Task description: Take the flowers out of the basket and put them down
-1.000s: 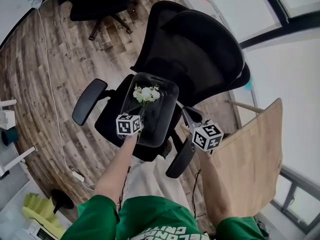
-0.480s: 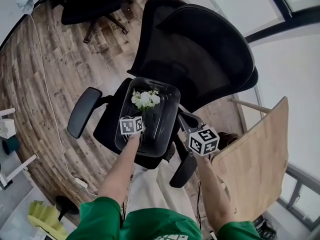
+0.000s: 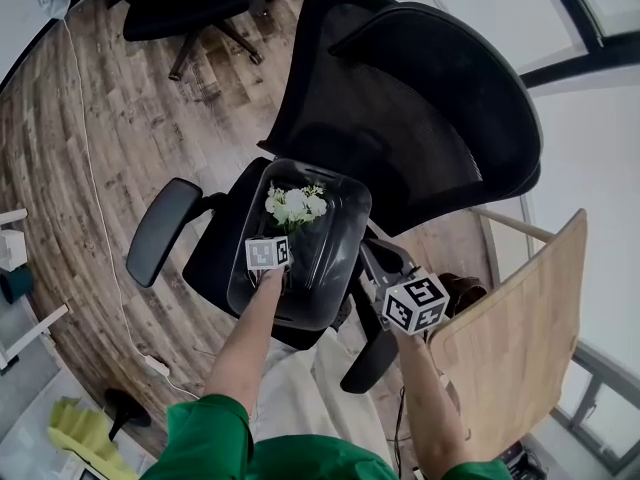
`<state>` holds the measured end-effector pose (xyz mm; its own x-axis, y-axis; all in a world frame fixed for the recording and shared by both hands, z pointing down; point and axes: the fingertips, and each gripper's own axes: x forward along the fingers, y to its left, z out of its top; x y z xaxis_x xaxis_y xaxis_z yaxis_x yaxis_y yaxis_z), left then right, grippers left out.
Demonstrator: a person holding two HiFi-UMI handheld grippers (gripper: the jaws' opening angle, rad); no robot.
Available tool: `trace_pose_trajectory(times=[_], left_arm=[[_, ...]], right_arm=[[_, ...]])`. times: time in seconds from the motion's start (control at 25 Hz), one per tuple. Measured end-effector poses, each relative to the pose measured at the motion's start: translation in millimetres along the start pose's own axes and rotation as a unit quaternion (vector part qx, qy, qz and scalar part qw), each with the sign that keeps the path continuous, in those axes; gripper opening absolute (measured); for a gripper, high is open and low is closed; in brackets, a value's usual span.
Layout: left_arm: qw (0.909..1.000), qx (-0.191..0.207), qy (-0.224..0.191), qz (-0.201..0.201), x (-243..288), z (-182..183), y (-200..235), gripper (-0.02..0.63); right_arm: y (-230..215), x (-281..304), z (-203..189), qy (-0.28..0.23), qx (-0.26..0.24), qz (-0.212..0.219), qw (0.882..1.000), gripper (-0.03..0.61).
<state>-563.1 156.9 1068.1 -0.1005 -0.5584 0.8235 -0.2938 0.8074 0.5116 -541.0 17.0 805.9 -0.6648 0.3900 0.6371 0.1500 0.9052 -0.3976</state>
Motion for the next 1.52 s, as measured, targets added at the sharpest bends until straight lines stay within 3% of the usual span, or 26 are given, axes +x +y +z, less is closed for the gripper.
trace_pose_trajectory(times=[0.4, 1.04, 1.52], left_arm=[[1.0000, 0.004, -0.001, -0.006, 32.7, -6.7, 4.9, 0.219], [0.9996, -0.005, -0.025, -0.010, 33.9, -6.2, 1.4, 0.136], [0.9994, -0.012, -0.030, -0.013, 45.7, -8.6, 4.4, 0.080]], right_arm=[[-15.2, 12.2, -20.1, 0.015, 0.007, 0.005, 1.000, 0.006], [3.5, 53.8, -69.7, 0.097, -0.019, 0.045, 0.994, 0.006], [2.0, 56.7, -76.5, 0.105, -0.033, 0.047, 0.993, 0.006]])
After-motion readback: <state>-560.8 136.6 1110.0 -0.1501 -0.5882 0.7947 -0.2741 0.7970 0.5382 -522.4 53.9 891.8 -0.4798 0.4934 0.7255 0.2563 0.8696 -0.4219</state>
